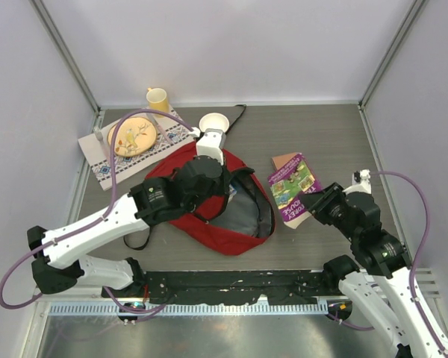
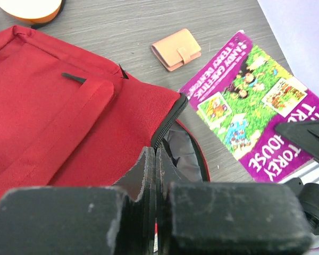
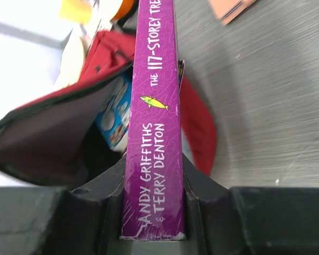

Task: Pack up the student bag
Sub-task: Place the book in the student bag.

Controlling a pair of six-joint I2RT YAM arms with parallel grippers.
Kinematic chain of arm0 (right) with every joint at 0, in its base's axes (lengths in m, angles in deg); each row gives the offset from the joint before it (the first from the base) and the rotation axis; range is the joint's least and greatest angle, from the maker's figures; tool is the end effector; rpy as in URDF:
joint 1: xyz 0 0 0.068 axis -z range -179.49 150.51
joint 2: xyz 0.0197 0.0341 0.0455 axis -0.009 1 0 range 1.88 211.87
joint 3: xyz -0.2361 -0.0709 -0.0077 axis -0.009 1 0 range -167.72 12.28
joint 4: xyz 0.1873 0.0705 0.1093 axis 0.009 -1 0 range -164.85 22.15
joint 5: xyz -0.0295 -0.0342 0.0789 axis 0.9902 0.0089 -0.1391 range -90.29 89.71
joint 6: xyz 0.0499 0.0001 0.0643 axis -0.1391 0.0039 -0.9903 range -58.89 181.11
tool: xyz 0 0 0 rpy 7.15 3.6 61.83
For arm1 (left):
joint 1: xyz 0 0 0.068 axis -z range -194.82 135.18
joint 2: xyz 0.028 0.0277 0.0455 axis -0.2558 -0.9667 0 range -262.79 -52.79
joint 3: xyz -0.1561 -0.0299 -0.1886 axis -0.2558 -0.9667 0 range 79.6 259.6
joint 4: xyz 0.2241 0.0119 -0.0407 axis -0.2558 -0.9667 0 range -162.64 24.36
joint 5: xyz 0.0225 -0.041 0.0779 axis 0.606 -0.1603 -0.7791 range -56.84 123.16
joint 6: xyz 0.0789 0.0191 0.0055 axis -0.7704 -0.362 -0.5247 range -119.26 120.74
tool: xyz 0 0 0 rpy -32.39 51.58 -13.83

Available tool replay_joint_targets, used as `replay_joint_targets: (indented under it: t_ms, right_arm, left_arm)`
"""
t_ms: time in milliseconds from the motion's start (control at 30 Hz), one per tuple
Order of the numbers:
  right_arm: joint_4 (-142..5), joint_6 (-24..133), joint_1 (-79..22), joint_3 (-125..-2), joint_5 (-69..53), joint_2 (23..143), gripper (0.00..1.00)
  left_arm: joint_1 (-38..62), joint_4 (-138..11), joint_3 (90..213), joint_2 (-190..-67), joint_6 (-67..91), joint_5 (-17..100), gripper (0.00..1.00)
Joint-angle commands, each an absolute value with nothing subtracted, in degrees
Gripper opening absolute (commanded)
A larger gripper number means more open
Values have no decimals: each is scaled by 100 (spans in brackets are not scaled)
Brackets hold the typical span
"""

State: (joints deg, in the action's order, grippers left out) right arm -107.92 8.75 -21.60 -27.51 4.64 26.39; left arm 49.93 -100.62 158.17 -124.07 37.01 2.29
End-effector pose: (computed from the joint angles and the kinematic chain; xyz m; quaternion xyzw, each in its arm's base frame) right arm 0.1147 0.0401 0.2643 0.2419 0.8065 0.2969 0.4505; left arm 0.1449 -0.2222 0.3614 0.0694 0.8335 -0.2399 0.4929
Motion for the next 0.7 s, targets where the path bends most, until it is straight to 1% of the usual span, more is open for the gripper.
replay_joint_targets:
  t_ms: [0,67,133,167,300,333,367,433,467,533,633,667]
  right_arm:
    - [-10108,961,-2172,-3044,-1272,2762,1]
    - [-9906,759,-2172,-2790,-1942,3078,1]
    - [-9222,296,-2172,-2326,-2749,3219,1]
    - [-8871,153,-2172,-2209,-2841,3228,1]
    - [-8246,-67,-2164,-1665,-2894,3176,1]
    - [-7991,-216,-2164,-1411,-3234,3228,1]
    - [-7388,-539,-2164,-1269,-3403,3350,1]
    - [-6884,-779,-2172,-997,-3623,3413,1]
    - [-6507,-884,-2172,-961,-3650,3422,1]
    - [-6285,-955,-2172,-951,-3659,3483,1]
    - [-5329,-1577,-2172,-733,-3852,3852,1]
    - [-4473,-1797,-2172,-636,-3931,3966,1]
  left_arm:
    - [4987,-9649,15854,-12319,3791,20,0]
    - [4987,-9526,15696,-12240,3844,82,0]
    - [4987,-9438,15616,-12196,3923,91,0]
    - [4987,-9420,15555,-12161,3941,82,0]
    - [4978,-9455,15519,-12108,4055,152,0]
    - [4987,-9473,15536,-12116,4125,152,0]
    - [4987,-9482,15519,-12116,4152,152,0]
    - [4987,-9412,15449,-12116,4169,214,0]
    - [4987,-9377,15423,-12116,4178,257,0]
    - [4987,-9306,15370,-12134,4196,354,0]
    - [4987,-9192,15343,-12152,4222,477,0]
    - [4987,-9157,15326,-12152,4222,521,0]
